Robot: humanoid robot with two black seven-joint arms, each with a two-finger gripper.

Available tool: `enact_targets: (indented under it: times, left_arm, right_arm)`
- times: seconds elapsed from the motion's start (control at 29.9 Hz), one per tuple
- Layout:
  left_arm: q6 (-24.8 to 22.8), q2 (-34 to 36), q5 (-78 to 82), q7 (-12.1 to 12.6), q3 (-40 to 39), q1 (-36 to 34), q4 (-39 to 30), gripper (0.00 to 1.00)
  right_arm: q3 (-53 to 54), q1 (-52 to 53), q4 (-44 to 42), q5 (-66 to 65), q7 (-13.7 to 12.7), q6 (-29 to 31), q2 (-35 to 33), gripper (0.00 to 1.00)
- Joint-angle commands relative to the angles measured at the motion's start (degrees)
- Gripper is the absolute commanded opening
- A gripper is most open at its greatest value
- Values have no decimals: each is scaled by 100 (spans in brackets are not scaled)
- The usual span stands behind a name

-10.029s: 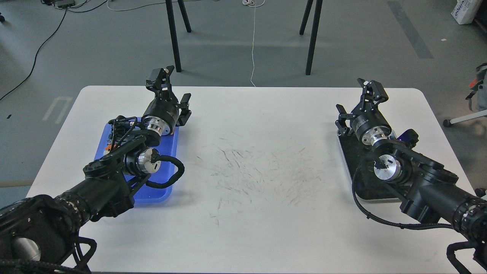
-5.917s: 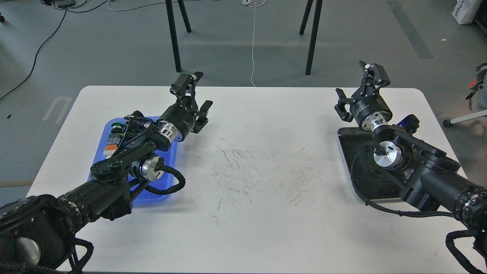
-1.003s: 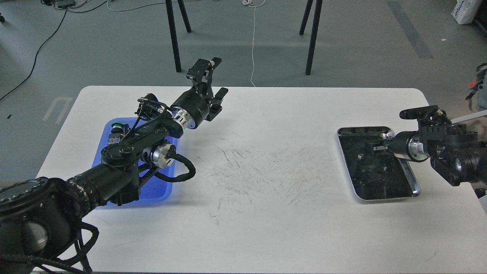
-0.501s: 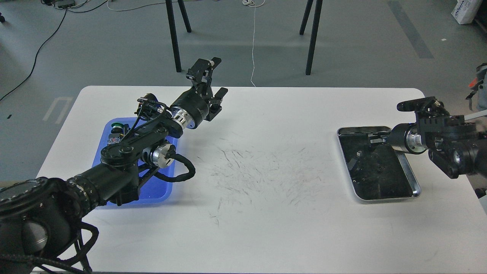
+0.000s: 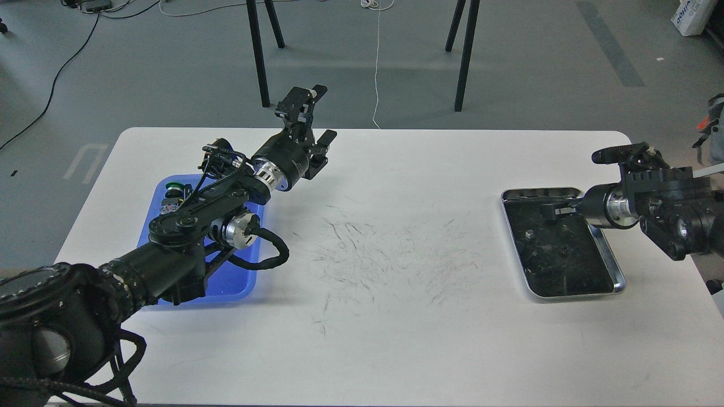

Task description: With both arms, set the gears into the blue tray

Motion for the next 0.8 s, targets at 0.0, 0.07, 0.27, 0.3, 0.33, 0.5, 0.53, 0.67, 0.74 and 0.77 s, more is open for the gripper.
enact_targets:
  times: [0.0,0.07,0.27,0.3,0.33,0.5,0.53,0.67,0.74,0.77]
  left_arm:
    - [0,0,0,0,-7,-6,1,100]
    - [0,0,0,0,-7,-15,1,100]
    - [0,0,0,0,-7,-15,10,100]
    - [0,0,0,0,2,-15,10,100]
    - [0,0,0,0,2,-7,10,100]
    - [-9,9,9,0,2,-15,28,100]
    - [-17,9,0,0,2,-24,28,100]
    - [-18,9,9,0,2,-33,28,100]
    - [-18,9,9,0,2,-33,28,100]
    - [-18,0,9,0,2,-33,28,100]
  right_arm:
    - [-226,77,23,0,0,46,18,51]
    - [-252,86,32,0,0,54,44,48]
    - [-270,77,23,0,0,63,150,47]
    - [-270,77,32,0,0,63,150,47]
    - [-270,77,32,0,0,72,150,47]
    - [-366,60,6,0,0,151,194,47]
    - [-384,60,6,0,0,151,194,47]
    - [-428,60,6,0,0,169,194,47]
    - [-428,60,6,0,0,230,194,47]
    - [-428,60,-3,0,0,256,194,47]
